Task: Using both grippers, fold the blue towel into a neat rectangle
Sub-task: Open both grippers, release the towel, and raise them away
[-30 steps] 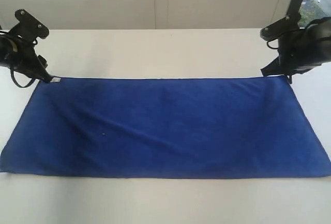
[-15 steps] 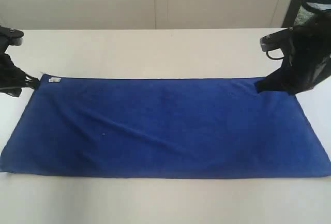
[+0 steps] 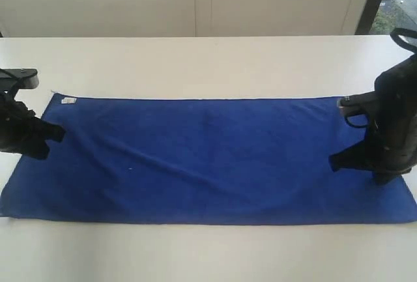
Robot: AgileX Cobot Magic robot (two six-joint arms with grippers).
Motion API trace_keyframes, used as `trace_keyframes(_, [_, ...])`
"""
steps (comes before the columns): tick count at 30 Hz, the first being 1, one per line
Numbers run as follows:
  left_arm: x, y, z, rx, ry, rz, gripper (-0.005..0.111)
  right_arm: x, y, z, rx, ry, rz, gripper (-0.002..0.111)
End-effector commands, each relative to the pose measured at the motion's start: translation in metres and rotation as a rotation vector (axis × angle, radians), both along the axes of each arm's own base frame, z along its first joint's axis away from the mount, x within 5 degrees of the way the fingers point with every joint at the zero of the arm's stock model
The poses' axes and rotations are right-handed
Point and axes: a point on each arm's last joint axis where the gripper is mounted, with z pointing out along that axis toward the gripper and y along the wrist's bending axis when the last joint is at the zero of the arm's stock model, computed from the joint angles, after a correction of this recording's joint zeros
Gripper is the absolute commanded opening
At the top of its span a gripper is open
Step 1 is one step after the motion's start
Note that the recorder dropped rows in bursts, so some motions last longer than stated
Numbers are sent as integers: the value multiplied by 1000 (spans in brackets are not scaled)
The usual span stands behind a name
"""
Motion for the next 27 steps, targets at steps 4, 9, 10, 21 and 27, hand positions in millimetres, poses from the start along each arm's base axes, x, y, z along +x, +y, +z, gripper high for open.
trace_keyframes(4, [-3, -3, 0, -26, -14, -8, 0, -13, -2, -6, -4, 53, -6, 0])
trace_keyframes(9, [-2, -3, 0, -23, -23, -5, 0, -18, -4, -13, -27, 136, -15, 0])
trace_keyframes(10, [-2, -3, 0, -23, -23, -5, 0, -20, -5, -14, -33, 158, -20, 0])
trace_keyframes(21, [-2, -3, 0, -22, -28, -3, 0, -12, -3, -16, -10, 80, 6, 0])
trace_keyframes(27, [-3, -3, 8, -24, -48, -8, 0, -5, 0, 6, 21, -63, 15, 0])
